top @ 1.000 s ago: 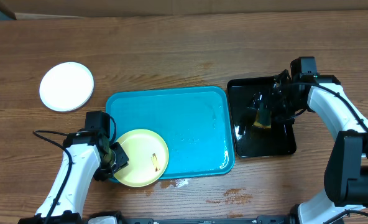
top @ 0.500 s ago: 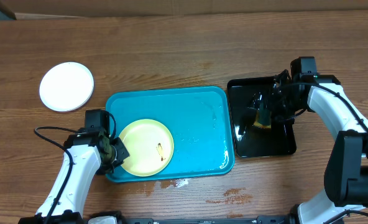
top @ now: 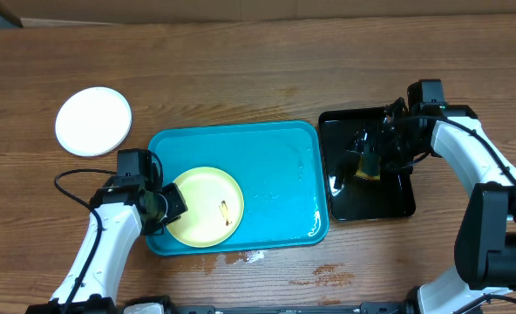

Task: Clean dirty plates on tray and stack at the side
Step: 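Grip the yellow plate's rim with the left gripper and slide it right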

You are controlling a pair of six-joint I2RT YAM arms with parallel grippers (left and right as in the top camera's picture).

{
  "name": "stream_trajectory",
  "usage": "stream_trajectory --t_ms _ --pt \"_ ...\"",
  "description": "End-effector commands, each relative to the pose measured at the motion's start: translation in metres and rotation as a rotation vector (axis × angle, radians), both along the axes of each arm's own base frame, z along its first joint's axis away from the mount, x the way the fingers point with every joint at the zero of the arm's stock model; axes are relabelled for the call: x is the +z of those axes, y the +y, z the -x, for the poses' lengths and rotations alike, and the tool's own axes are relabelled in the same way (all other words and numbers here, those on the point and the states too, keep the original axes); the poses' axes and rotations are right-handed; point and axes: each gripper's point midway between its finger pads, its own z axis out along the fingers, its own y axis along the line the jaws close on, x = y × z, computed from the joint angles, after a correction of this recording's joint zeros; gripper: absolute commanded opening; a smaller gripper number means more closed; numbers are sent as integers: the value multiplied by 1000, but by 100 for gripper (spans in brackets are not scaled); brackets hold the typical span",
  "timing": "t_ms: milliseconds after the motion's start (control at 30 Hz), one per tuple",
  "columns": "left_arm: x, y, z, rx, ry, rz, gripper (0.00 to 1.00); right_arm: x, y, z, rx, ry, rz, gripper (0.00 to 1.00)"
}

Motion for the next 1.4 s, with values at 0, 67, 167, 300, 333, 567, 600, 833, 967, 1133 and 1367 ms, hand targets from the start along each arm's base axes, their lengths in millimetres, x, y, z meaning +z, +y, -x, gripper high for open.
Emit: stream_trajectory --t_ms 0,67,167,300,333,567,600,833,967,1133,1367 --pt "11 -11 -8 -73 -30 59 5 -1 1 -1 7 -2 3 100" --pt "20 -17 -12 -99 -42 88 5 -1 1 -1 7 -2 3 100" --pt "33 -19 -18 -107 -50 99 12 -1 1 -1 7 -2 3 100" --pt "46 -17 -13 -129 -15 87 30 -1 1 -1 8 -3 3 100" --pt "47 -13 -8 -122 9 65 40 -1 1 -1 7 -2 3 100" --pt "38 23 36 51 223 -122 43 -1 1 -1 7 -2 3 100" --pt "35 23 36 55 220 -122 43 -1 1 -1 7 -2 3 100" --pt "1 14 40 58 192 -73 40 -1 1 -1 7 -2 3 100" --pt "-7 13 35 58 160 -70 36 -1 1 -1 8 -3 3 100" --pt "-12 13 37 59 155 -68 26 -1 1 -1 7 -2 3 100" --pt "-21 5 34 52 123 -24 20 -1 1 -1 7 -2 3 100"
